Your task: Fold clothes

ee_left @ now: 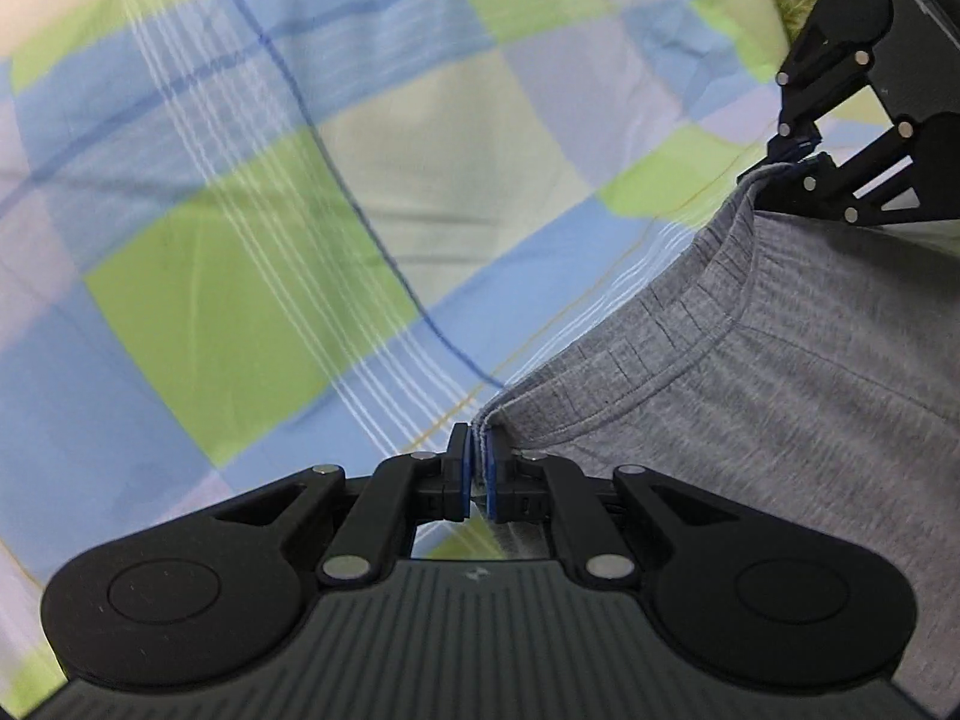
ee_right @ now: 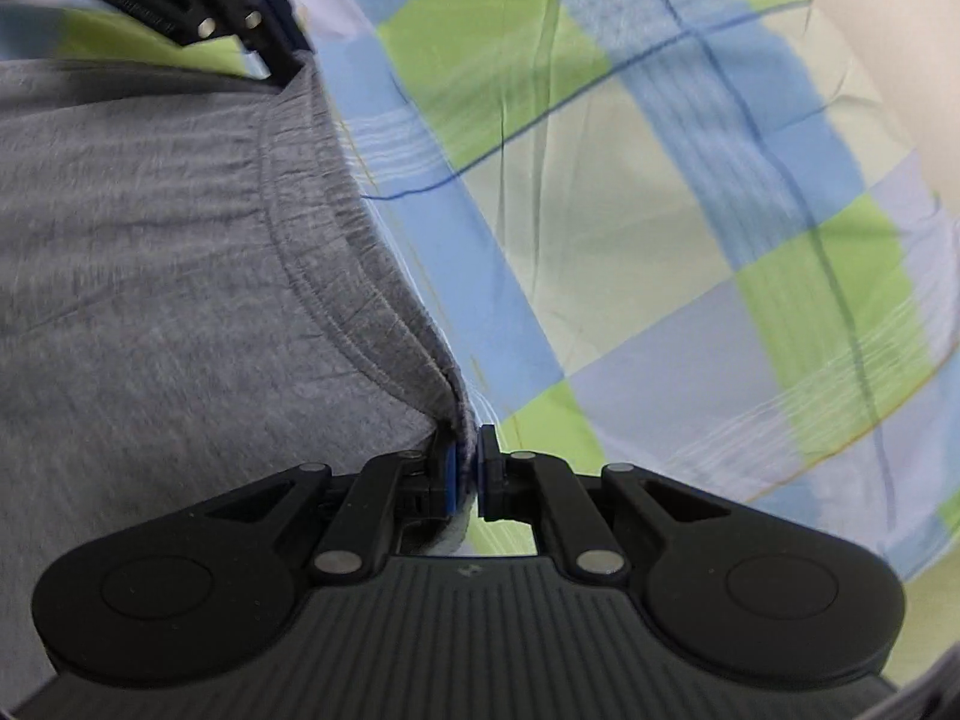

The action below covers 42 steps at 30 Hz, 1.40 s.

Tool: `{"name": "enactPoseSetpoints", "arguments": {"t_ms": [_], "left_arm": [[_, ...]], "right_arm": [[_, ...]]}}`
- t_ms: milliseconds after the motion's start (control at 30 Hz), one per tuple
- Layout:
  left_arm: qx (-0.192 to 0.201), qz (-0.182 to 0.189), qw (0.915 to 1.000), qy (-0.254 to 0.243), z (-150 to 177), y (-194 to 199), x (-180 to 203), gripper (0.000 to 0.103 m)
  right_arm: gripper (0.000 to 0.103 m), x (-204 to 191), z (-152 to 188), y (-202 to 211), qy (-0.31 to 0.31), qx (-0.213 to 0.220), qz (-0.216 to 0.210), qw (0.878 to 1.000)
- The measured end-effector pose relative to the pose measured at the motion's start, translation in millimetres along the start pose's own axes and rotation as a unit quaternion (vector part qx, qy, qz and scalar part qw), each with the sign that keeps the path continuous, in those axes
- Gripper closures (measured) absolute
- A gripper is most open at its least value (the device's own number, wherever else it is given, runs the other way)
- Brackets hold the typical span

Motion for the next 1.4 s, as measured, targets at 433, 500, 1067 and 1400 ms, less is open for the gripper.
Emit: {"name": "enactPoseSetpoints", "arguments": {"t_ms": [433,500,1067,1400], "left_arm": [[-0.011,-0.049,0.9964,0.069,13,-12,-29,0.078],[-0.004,-0.036,0.9943,0.1,11,1,-32,0.073],[0.003,0.052,0.9797,0.194,22,-24,-34,0.103],[0.003,0.024,0.9839,0.177,12,-47,-46,0.103]], "right_arm": [[0.063,19,16,4,-0.122,0.01,0.004,0.992],[0.057,20,23,20,-0.157,0.017,0.003,0.987],[0.101,58,73,-17,-0.438,0.076,-0.069,0.893],[0.101,80,61,-44,-0.451,0.064,-0.041,0.889]]}}
Point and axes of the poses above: each gripper's, at about its wrist camera, not at the fingertips, and y roughly against the way its jaws point, x to its right, z to its underside, the point moved 8 cm from there along -y, roughly the way its jaws point, and after that the axes turned 11 degrees about x, right-handed, at the moved point
